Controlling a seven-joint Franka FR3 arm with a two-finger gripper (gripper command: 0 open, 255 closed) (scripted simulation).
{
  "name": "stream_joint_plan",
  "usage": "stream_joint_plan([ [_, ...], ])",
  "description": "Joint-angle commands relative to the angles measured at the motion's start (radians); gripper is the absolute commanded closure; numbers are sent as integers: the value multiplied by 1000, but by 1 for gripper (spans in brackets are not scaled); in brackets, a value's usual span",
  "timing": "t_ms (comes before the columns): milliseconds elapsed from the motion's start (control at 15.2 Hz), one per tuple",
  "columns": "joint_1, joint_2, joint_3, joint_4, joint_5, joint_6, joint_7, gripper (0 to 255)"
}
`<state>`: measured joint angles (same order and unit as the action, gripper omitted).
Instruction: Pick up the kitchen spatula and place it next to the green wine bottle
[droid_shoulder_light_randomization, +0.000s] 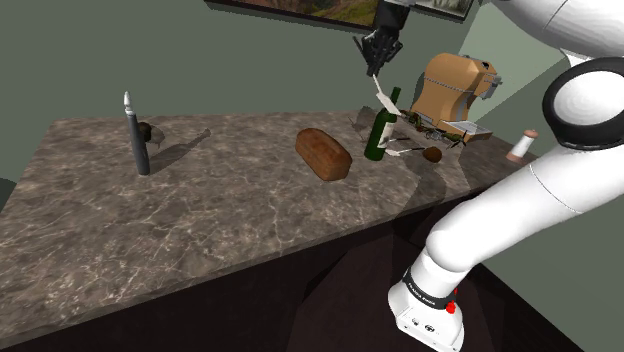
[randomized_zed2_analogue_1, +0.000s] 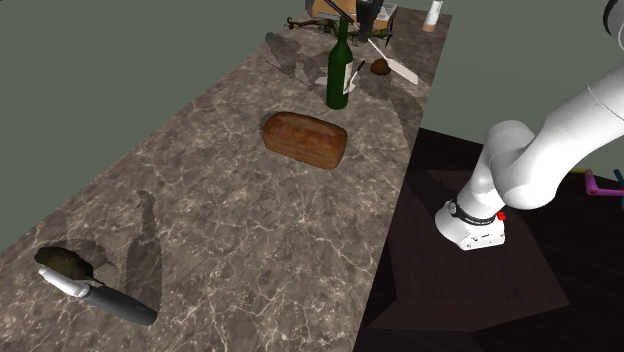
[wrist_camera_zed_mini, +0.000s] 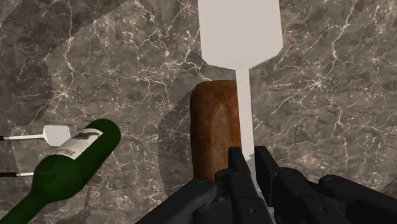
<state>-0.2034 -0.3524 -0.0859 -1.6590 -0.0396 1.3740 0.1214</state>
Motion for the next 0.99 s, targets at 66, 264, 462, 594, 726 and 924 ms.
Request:
stream_joint_plan([
  [66, -24, -41, -55, -36, -19, -2, -80, 255],
  [264, -45, -65, -106, -51, -38, -7, -153, 255],
  [462, -65, -79, -160, -56, -58, -11, -227, 255],
  [594, -78, -83, -197, -54, -72, -14, -277, 255],
  [726, -90, -83, -235, -47, -85, -16, -328, 255],
  [924, -107, -75, -295, -28, -101, -19, -407, 255],
])
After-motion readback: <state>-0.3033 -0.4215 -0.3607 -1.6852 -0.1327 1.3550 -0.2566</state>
